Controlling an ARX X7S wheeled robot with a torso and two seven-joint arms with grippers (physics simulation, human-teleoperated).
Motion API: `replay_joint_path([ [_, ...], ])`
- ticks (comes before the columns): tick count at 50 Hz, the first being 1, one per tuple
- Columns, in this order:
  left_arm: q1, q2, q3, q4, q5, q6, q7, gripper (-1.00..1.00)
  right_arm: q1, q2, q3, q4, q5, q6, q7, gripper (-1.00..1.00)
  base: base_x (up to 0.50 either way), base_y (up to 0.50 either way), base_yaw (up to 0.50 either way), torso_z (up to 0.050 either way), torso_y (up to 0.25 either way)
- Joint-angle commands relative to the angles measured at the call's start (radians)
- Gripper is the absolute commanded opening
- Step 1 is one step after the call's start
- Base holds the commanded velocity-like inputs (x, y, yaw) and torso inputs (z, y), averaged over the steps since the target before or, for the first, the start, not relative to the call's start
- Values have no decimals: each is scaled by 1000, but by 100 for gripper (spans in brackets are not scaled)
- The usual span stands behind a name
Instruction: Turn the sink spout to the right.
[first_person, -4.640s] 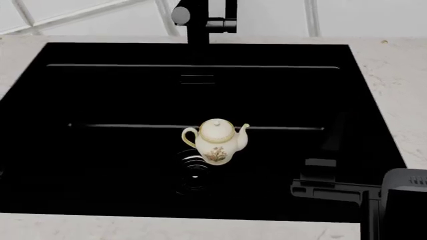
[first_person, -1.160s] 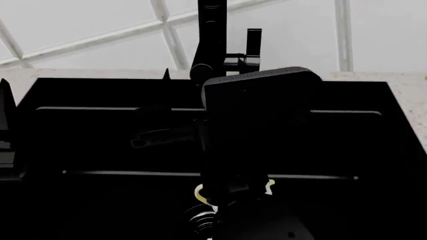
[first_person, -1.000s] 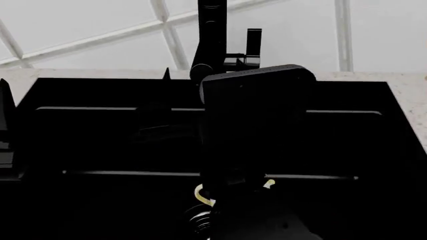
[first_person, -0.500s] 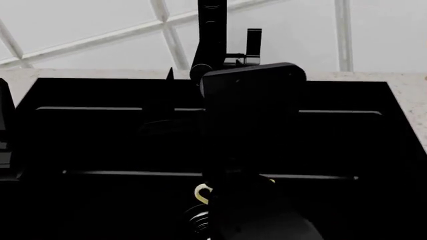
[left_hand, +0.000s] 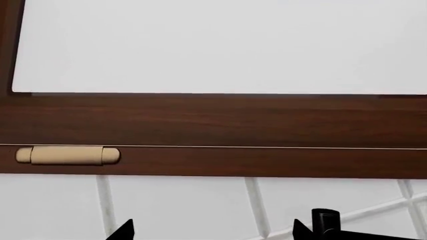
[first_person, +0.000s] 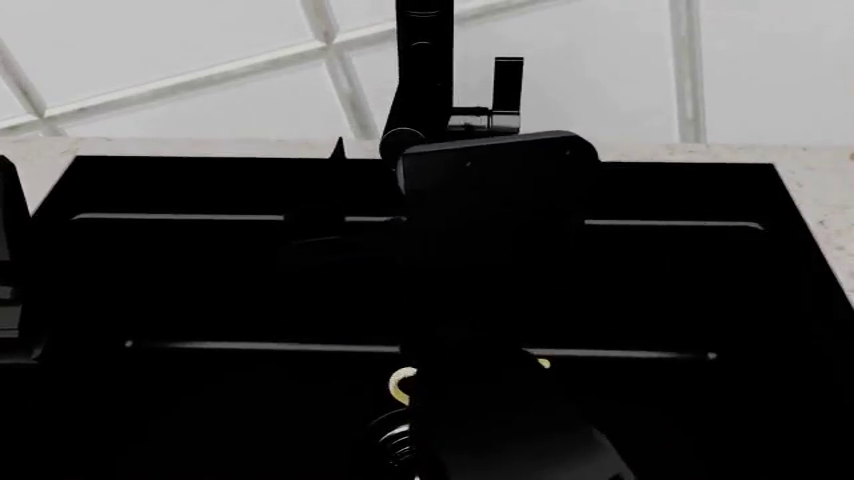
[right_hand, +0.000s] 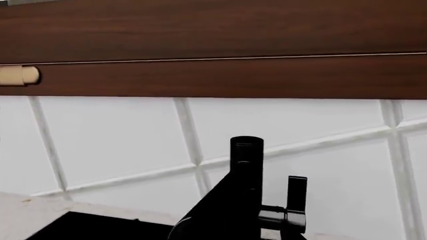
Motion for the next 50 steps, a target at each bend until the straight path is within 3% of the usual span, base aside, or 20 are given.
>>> replay_joint_path([
  [1, 3, -2, -1, 0, -5, 8, 0, 100, 39, -3, -19, 47, 3, -29, -6, 100, 0, 0, 0, 0, 0],
  [50, 6, -15, 7, -3, -17, 24, -6, 100, 72, 51, -5, 159, 16, -103, 50, 100, 0, 0, 0, 0, 0],
])
